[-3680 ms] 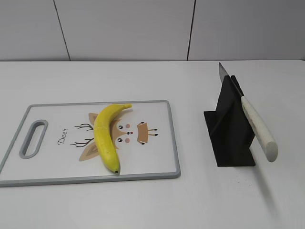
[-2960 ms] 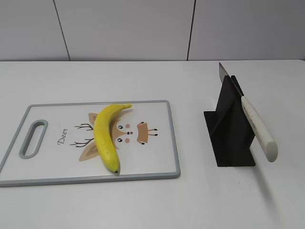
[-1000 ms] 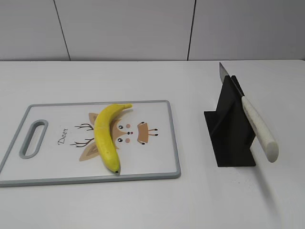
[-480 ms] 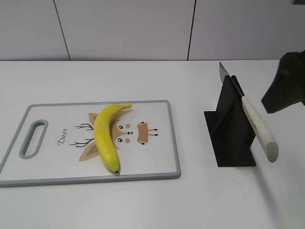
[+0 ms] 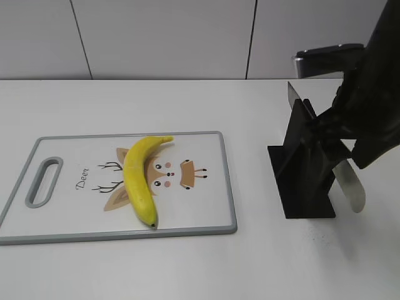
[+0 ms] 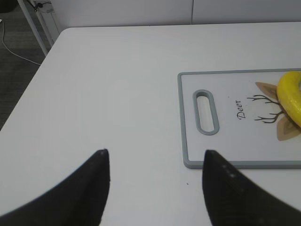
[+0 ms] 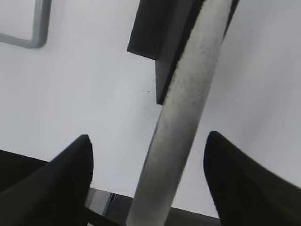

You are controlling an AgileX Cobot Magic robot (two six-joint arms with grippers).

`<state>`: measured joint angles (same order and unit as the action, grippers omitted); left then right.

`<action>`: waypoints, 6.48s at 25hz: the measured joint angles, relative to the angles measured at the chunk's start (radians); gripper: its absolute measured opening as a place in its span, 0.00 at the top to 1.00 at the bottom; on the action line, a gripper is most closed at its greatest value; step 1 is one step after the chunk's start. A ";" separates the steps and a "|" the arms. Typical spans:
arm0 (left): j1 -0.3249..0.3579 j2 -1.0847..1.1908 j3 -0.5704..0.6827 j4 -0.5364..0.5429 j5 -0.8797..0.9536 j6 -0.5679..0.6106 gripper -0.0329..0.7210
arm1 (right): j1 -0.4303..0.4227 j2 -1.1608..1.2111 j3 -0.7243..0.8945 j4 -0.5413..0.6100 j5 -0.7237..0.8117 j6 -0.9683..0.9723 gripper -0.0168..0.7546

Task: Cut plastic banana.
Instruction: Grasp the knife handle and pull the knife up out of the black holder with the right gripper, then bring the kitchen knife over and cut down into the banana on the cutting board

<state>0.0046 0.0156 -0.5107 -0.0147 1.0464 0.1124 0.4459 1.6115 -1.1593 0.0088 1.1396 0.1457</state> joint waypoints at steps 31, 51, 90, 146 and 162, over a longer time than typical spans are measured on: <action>0.000 0.000 0.000 0.000 0.000 0.000 0.17 | -0.001 0.008 -0.020 -0.031 0.062 0.132 0.72; 0.000 0.000 0.000 0.000 0.000 0.000 0.17 | 0.002 -0.250 -0.035 -0.174 -0.104 0.040 0.74; -0.160 1.369 -0.898 -0.457 0.130 1.165 0.29 | 0.005 0.215 -0.375 0.414 -0.038 -1.346 0.74; -0.332 1.609 -0.895 -0.247 0.086 1.195 0.85 | 0.005 0.311 -0.490 0.556 -0.019 -1.473 0.74; -0.332 1.588 -0.895 -0.265 0.081 1.191 0.89 | 0.005 0.311 -0.490 0.553 -0.017 -1.469 0.74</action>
<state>-0.3277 1.6038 -1.4062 -0.2793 1.1270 1.3035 0.4513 1.9226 -1.6489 0.5623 1.1225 -1.3234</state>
